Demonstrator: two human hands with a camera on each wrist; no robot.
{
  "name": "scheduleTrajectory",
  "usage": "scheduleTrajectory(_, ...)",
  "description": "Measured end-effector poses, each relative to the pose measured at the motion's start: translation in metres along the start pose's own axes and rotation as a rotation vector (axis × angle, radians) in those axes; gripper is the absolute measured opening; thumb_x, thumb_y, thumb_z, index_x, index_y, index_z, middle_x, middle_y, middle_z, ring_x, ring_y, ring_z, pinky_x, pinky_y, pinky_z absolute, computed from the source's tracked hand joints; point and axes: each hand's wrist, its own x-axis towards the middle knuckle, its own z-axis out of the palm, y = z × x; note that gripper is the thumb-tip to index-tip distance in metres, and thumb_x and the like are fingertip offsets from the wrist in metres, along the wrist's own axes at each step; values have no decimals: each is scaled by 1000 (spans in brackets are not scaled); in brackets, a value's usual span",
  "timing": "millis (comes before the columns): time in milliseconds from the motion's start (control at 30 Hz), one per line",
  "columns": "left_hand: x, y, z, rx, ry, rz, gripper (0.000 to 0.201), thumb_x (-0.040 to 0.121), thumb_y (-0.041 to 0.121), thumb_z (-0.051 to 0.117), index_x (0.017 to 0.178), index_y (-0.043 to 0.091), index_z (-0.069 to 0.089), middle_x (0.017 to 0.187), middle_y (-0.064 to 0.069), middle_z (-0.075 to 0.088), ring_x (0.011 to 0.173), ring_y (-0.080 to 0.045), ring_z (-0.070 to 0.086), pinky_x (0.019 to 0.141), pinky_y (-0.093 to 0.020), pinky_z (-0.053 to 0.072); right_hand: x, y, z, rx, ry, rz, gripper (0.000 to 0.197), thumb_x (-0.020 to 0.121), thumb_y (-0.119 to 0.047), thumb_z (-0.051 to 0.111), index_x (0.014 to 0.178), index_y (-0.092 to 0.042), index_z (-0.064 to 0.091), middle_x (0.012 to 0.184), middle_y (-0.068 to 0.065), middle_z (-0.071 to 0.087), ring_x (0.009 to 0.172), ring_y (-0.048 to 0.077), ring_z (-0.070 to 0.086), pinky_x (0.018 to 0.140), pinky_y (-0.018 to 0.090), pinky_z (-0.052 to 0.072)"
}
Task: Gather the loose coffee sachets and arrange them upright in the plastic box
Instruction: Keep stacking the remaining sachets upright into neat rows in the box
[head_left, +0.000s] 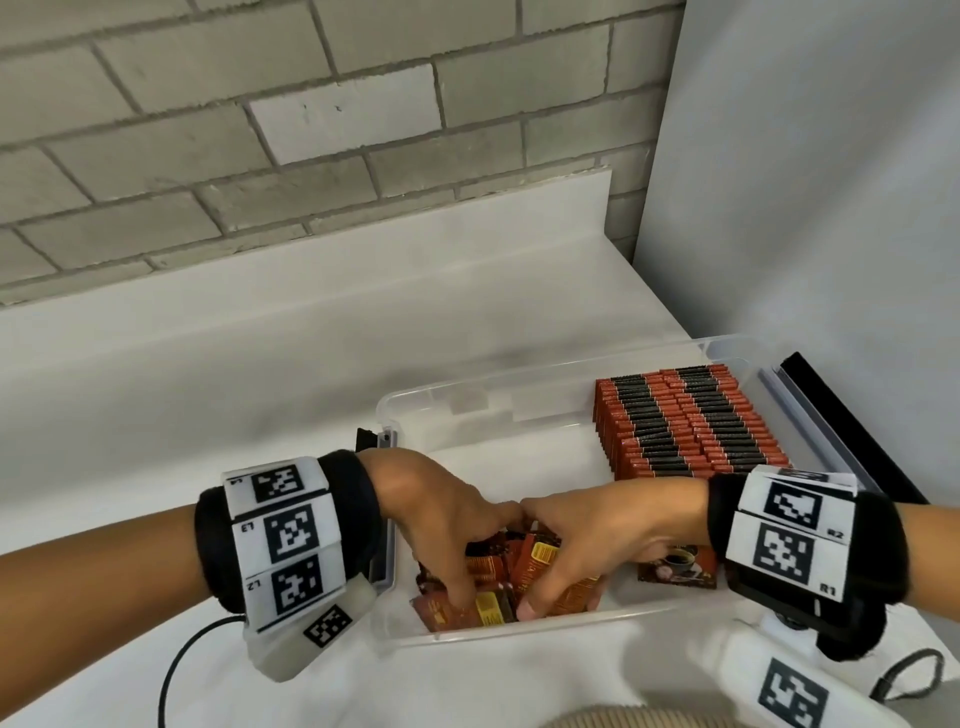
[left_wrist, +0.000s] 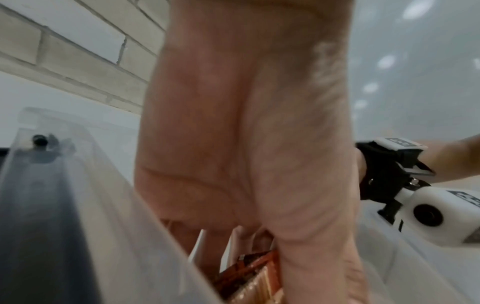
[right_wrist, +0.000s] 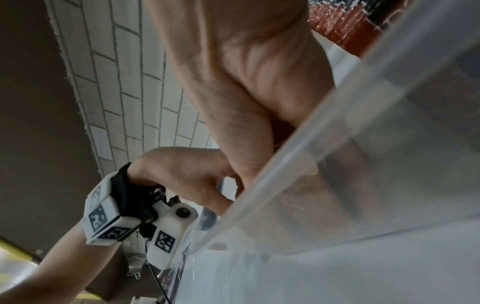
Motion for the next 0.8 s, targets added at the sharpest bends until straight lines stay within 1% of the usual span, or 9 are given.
scheduleTrajectory(67,2,-5,-3,-14,46,57,73,91,28,63,149,20,18,116,-3,61,80,-9,52,65,-10,42,-2,-1,-1,24,-12,-16,57,83,-13,73,131,-16,44,126,10,61,114,26,61,95,42,51)
scheduleTrajectory(167,-2,-14,-10,-73,103,115,58,93,26,61,141,20,31,99,6,58,68,1,53,52,0,37,-5,-1,-5,91,1,-78,40,82,-8,73,114,-20,52,119,7,64,111,22,62,96,38,51)
scheduleTrajectory(333,-22,-30,-31,-227,224,188,40,91,29,64,127,26,48,103,8,67,85,-5,63,73,-15,47,-10,3,-19,245,129,-173,31,79,-5,74,104,-16,61,100,1,71,90,13,68,78,22,56)
scheduleTrajectory(433,-35,-41,-46,-445,457,266,33,92,27,64,124,23,58,111,0,69,99,-18,65,84,-30,54,-22,2,-36,426,208,-259,30,81,-4,71,109,-10,64,103,7,73,91,16,69,74,22,56)
scheduleTrajectory(500,-37,-42,-55,-682,640,350,28,93,23,61,121,18,62,113,-3,68,102,-17,66,86,-29,55,-31,-1,-48,554,283,-353,35,80,-7,70,114,-8,64,107,12,71,93,18,69,73,22,56)
scheduleTrajectory(567,-32,-35,-65,-954,790,422,22,96,14,54,116,12,62,113,-6,68,97,-18,67,83,-29,56,-36,-7,-61,666,370,-438,44,75,-13,71,118,-9,62,109,13,71,98,21,69,78,26,57)
scheduleTrajectory(633,-24,-25,-77,-1136,911,462,18,96,9,49,109,10,61,106,-8,67,85,-16,67,67,-25,56,-38,-13,-72,722,448,-500,52,71,-19,72,121,-9,59,110,14,70,104,26,67,86,36,56)
scheduleTrajectory(700,-17,-16,-90,-1173,1030,448,18,95,12,48,110,11,59,106,-8,64,79,-13,64,57,-22,52,-40,-19,-82,751,501,-549,53,71,-23,72,120,-10,57,110,14,70,104,28,67,90,49,53)
scheduleTrajectory(800,-4,-7,-107,-1167,1133,418,26,95,21,50,121,16,51,115,-10,59,88,-16,63,61,-23,49,-39,-25,-96,800,527,-609,55,71,-27,73,120,-8,56,105,15,71,99,28,69,89,54,52)
